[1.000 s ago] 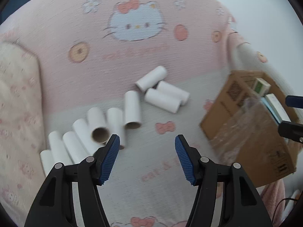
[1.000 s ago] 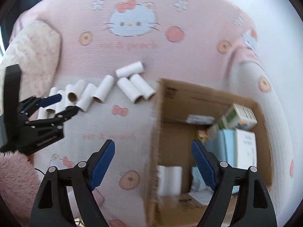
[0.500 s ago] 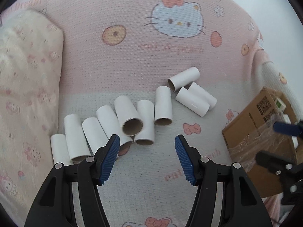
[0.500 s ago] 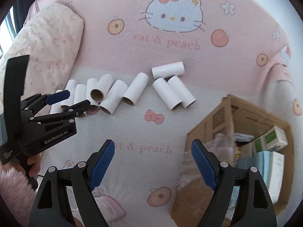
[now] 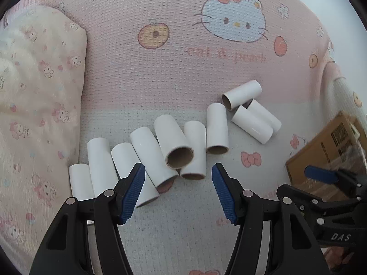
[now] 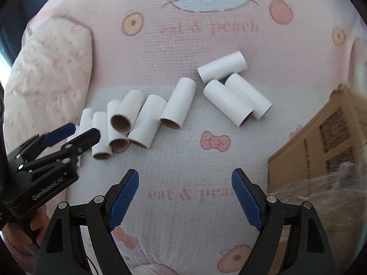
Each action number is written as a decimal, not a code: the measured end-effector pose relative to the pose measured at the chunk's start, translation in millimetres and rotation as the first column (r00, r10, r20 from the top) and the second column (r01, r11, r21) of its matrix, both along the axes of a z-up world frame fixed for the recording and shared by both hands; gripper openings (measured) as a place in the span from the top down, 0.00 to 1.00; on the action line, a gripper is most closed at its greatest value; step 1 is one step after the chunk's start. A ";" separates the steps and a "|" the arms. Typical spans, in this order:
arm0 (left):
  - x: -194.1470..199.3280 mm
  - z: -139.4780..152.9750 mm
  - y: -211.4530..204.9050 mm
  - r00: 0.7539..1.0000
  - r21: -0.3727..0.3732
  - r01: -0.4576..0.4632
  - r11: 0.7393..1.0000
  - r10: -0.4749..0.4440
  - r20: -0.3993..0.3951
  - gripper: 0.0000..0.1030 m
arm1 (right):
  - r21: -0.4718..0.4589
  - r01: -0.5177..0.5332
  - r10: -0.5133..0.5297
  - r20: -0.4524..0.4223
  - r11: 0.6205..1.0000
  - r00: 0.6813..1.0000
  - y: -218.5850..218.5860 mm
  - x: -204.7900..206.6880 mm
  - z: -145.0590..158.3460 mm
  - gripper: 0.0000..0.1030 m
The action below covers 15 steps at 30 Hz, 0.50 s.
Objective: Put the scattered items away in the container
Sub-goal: 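Reach the right gripper down to a standing white tube and close on it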
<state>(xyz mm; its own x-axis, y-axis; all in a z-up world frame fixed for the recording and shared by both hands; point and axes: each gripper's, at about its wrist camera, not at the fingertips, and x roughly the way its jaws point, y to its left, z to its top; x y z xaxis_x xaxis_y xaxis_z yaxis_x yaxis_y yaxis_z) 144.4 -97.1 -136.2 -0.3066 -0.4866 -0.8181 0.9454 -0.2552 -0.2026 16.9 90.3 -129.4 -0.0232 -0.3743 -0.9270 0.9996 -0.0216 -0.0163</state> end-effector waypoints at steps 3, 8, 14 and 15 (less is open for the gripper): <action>1.7 -1.7 -9.6 0.999 0.026 0.002 1.000 -0.001 -0.037 0.37 | -0.013 0.045 -0.044 0.058 0.999 0.997 -6.0 -9.7 -3.4 0.20; -3.2 -11.5 -28.2 0.999 0.069 0.018 0.997 -0.015 -0.043 0.37 | -0.034 0.123 -0.116 0.160 0.992 0.980 -23.7 -25.3 -9.0 0.20; 1.1 -29.0 -62.6 0.993 0.170 -0.008 0.985 0.029 -0.116 0.37 | -0.034 0.273 -0.259 0.219 0.961 0.941 -53.5 -41.5 -24.7 0.20; 2.9 -33.3 -67.8 0.990 0.195 -0.018 0.981 0.044 -0.130 0.37 | -0.035 0.293 -0.277 0.228 0.956 0.933 -57.2 -43.2 -27.5 0.20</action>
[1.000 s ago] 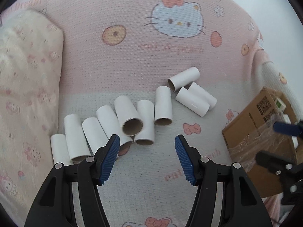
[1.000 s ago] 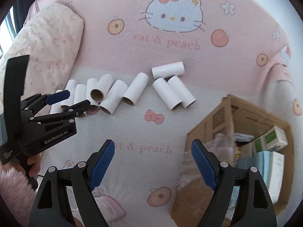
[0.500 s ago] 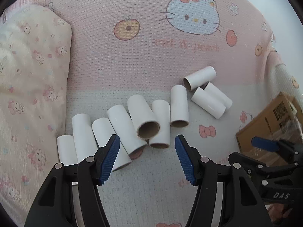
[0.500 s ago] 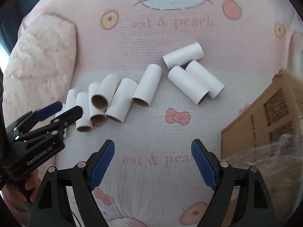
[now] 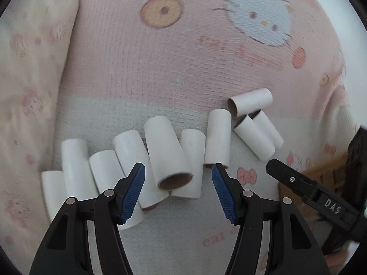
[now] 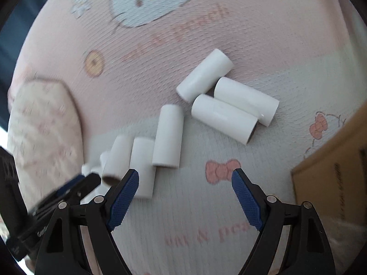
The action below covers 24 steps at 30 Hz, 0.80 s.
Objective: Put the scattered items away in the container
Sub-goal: 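Reach the right gripper down to a standing white tube and close on it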
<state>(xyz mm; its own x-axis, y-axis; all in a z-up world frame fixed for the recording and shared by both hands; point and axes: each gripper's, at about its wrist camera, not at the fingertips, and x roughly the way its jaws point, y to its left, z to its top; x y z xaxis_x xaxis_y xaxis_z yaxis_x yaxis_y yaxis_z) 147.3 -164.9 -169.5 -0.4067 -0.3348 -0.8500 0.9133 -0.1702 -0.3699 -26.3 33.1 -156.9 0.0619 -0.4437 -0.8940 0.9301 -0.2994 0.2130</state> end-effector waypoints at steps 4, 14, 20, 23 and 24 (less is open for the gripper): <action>8.7 -17.3 -11.0 0.997 0.075 -0.040 0.996 0.045 -0.068 0.37 | -0.017 0.063 -0.062 0.072 0.998 0.995 -19.9 -4.4 -17.2 0.20; 3.5 -31.8 -20.0 0.995 0.095 -0.025 0.995 0.034 -0.099 0.37 | 0.015 0.108 -0.109 0.139 0.994 0.984 -51.6 -12.9 -68.1 0.34; 0.8 -37.7 -20.4 0.999 0.087 -0.018 0.996 0.021 -0.042 0.52 | 0.022 0.182 -0.179 0.320 0.983 0.930 -47.9 -25.4 -88.7 0.37; -2.1 -36.0 -15.2 1.000 0.043 0.013 0.999 -0.013 -0.009 0.52 | 0.009 0.163 -0.159 0.298 0.987 0.941 -49.6 -19.9 -86.3 0.42; -1.8 -35.3 -13.0 1.000 0.038 0.020 0.999 -0.020 -0.005 0.53 | 0.008 0.150 -0.145 0.300 0.989 0.943 -50.8 -17.6 -86.1 0.45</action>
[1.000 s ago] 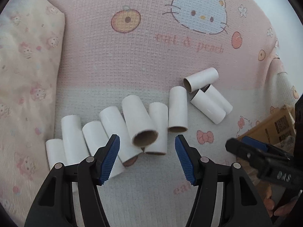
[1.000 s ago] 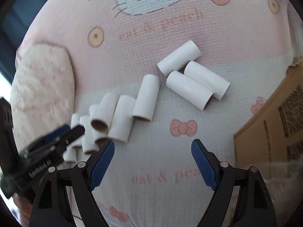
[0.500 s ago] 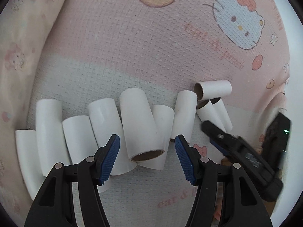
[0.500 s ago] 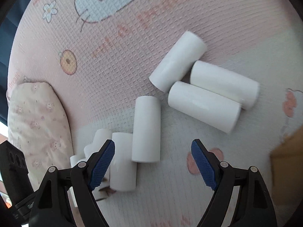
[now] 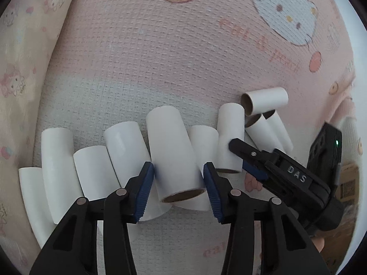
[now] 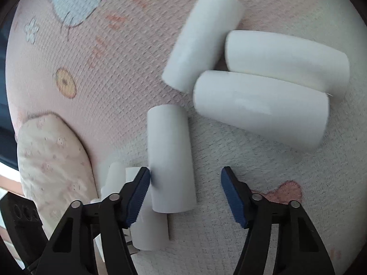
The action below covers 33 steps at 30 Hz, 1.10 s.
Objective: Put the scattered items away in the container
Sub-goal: 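Reach the right gripper down to a standing white tube and close on it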
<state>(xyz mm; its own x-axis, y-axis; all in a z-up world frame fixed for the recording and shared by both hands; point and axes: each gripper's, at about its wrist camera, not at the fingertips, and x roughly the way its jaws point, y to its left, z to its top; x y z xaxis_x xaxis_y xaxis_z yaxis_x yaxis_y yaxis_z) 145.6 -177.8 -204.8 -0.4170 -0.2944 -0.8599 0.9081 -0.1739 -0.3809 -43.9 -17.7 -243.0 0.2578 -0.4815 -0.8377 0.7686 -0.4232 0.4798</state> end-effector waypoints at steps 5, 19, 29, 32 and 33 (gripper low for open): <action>1.4 2.0 12.8 1.000 -0.036 0.022 0.999 -0.022 0.003 0.53 | -0.007 -0.050 0.050 -0.009 0.999 0.999 -1.7 15.5 -2.3 0.61; -1.0 -10.1 68.7 0.993 0.009 0.109 0.994 -0.109 0.043 0.55 | 0.091 -0.193 0.207 -0.175 0.977 0.963 70.8 40.3 26.0 0.61; 2.6 -16.1 89.5 0.978 0.056 0.169 0.984 -0.175 0.115 0.60 | 0.192 -0.215 0.255 -0.213 0.957 0.943 114.4 44.8 30.1 0.61; -3.1 -17.0 84.7 0.966 0.100 0.203 0.974 -0.216 0.143 0.48 | 0.208 -0.205 0.251 -0.224 0.956 0.942 113.0 43.6 28.7 0.60; -5.1 -16.3 83.8 0.962 0.096 0.214 0.972 -0.227 0.152 0.47 | 0.209 -0.205 0.251 -0.223 0.956 0.942 110.8 43.9 29.3 0.57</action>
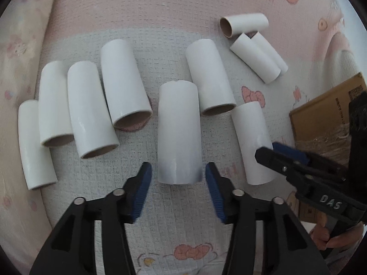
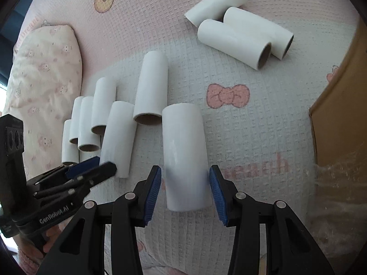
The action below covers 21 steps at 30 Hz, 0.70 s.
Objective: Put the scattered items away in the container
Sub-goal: 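Reach the right gripper down to a standing white tube and close on it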
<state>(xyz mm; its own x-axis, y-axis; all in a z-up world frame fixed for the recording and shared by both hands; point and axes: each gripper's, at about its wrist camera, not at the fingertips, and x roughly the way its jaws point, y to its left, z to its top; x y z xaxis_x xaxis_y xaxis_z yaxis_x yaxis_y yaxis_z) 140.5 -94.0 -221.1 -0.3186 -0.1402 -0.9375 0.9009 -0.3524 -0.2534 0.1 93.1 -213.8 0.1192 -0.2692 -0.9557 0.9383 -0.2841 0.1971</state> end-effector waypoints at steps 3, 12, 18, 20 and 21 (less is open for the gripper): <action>-6.2 2.6 -6.3 0.999 -0.039 0.026 0.999 -0.025 0.025 0.46 | -0.005 -0.022 0.022 0.007 1.000 1.000 -10.4 3.3 2.2 0.40; -11.1 -14.5 -38.4 1.000 0.013 0.003 1.000 -0.003 0.018 0.46 | 0.043 -0.055 0.057 -0.051 0.998 0.997 -40.5 3.6 -13.2 0.40; -8.8 -22.2 -44.4 1.000 0.031 -0.005 1.000 0.005 -0.004 0.46 | 0.054 -0.021 0.023 -0.038 0.998 0.999 -48.3 -0.6 -24.7 0.41; -7.7 -21.9 -43.9 1.000 0.031 0.000 1.000 0.000 -0.012 0.50 | 0.051 -0.006 0.008 -0.035 0.999 0.999 -47.7 -1.6 -27.2 0.47; -9.1 -22.1 -44.1 1.000 0.033 0.005 0.999 -0.004 -0.021 0.54 | 0.056 -0.003 0.005 -0.036 0.998 0.999 -47.0 -1.6 -29.1 0.55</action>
